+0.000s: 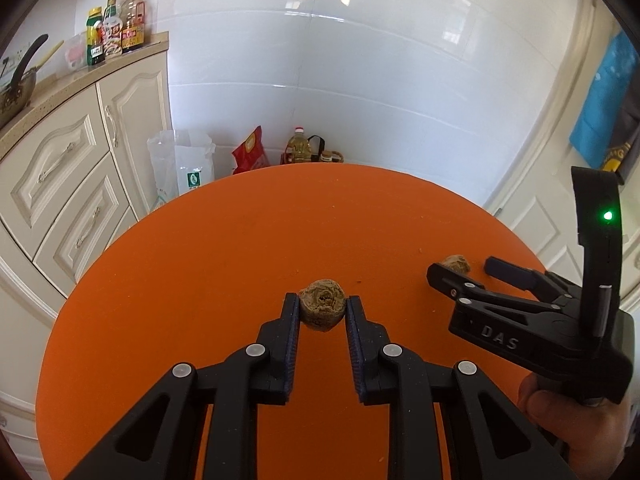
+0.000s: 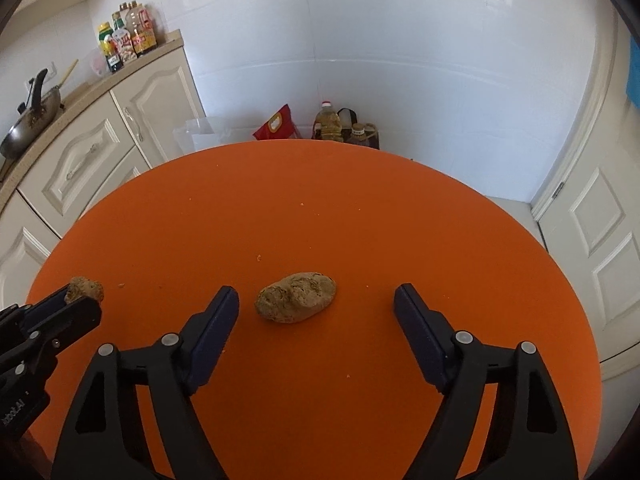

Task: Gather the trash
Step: 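Grasp one brown lump with the left tool while the right tool grasps the other, then carry both brown lumps to the blue bucket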

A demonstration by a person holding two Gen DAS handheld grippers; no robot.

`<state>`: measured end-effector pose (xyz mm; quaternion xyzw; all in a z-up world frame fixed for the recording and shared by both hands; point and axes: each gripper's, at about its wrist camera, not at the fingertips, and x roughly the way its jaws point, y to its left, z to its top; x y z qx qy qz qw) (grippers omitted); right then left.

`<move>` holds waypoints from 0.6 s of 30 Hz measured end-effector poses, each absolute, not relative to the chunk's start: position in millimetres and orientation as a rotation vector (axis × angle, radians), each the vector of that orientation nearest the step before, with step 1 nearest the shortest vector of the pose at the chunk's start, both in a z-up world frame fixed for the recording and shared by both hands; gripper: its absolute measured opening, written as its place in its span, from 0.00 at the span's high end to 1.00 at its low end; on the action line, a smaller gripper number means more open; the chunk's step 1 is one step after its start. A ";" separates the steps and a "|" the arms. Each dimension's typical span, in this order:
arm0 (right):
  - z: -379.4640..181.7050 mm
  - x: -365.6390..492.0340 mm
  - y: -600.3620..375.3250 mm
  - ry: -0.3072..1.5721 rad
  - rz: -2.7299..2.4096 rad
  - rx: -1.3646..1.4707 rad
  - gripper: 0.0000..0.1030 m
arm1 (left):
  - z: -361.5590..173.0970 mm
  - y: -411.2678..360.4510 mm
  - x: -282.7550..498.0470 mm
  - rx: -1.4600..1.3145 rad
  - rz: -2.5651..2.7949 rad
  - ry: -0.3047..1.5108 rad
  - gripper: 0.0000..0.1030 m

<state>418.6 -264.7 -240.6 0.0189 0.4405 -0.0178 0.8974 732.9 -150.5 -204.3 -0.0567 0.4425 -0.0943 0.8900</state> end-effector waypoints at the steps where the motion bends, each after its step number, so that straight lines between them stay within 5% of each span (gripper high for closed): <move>1: -240.0 417.9 -261.1 0.907 -0.040 0.017 0.42 | -204.1 -145.6 733.6 -0.124 -0.195 0.918 0.82; 3: -239.0 416.1 -258.4 0.897 -0.024 0.006 0.62 | -204.7 -143.1 741.0 -0.136 -0.193 0.916 0.82; 14: -215.4 355.8 -277.1 0.862 0.019 0.118 0.65 | -201.2 -119.3 695.1 -0.152 -0.224 0.866 0.82; 18: -192.5 320.3 -285.3 0.823 0.006 0.136 0.65 | -188.4 -94.8 618.6 -0.145 -0.259 0.836 0.82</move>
